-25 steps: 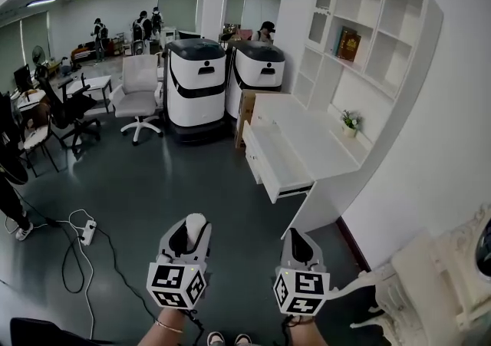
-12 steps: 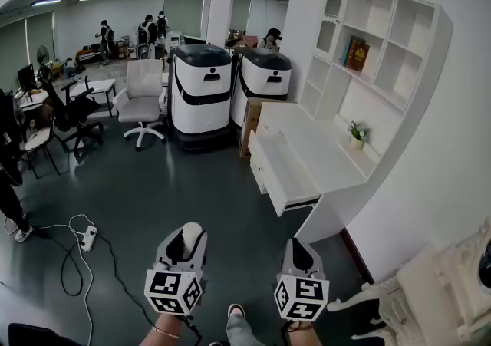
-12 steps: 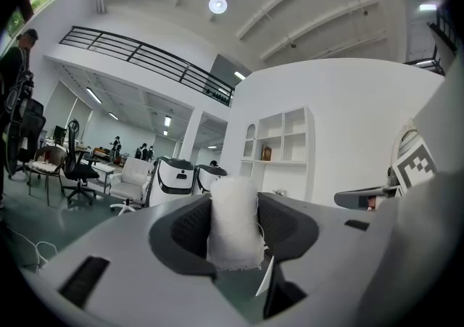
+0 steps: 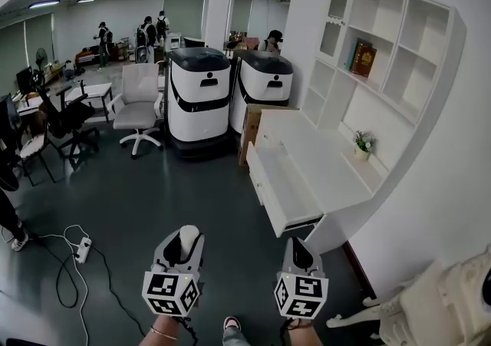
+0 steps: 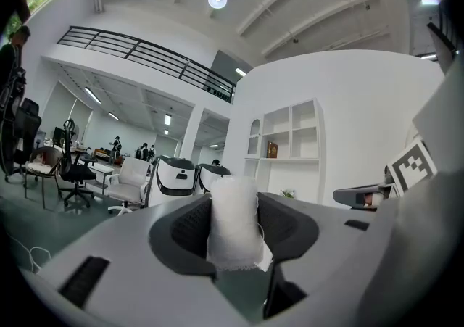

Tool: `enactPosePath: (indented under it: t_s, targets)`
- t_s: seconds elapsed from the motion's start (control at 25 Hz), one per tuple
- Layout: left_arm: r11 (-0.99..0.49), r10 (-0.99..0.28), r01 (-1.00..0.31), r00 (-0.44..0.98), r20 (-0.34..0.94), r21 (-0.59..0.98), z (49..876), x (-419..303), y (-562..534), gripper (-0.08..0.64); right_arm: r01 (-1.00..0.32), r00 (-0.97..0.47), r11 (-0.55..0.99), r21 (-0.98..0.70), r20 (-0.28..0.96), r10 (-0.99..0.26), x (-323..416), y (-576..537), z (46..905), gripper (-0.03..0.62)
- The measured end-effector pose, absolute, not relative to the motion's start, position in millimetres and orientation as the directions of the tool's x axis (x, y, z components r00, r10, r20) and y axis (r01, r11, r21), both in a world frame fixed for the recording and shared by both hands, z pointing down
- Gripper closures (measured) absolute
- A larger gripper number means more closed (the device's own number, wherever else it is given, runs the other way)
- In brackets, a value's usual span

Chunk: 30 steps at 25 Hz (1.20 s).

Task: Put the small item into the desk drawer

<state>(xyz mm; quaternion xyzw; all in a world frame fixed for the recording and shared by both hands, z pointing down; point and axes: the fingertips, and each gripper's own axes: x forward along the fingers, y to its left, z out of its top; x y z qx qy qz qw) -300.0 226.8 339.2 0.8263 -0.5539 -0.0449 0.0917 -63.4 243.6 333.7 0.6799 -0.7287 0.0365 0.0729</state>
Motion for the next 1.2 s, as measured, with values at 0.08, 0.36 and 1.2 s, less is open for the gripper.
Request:
enactPosePath:
  t_s: [0.08,0.36,1.2]
  targets:
    - [-0.369,-0.924,-0.909,0.382,0.034,0.194,340,-291,205,0.385,-0.996,-0.069,0.077,0.042,0.165,-0.984,-55,218,335,0.588]
    - [-0.345,-0.932,-0.914,0.361,0.043,0.213,338,-265,119,0.385,-0.995,-0.077,0.087,0.049,0.174,-0.982,-21,132,332,0.588]
    - [-0.439,-0.886,-0.879,0.458,0.074,0.185,349,-179,-41,0.385,-0.999,-0.007,0.015,0.032,0.235,-0.972,55,-7,365,0.588]
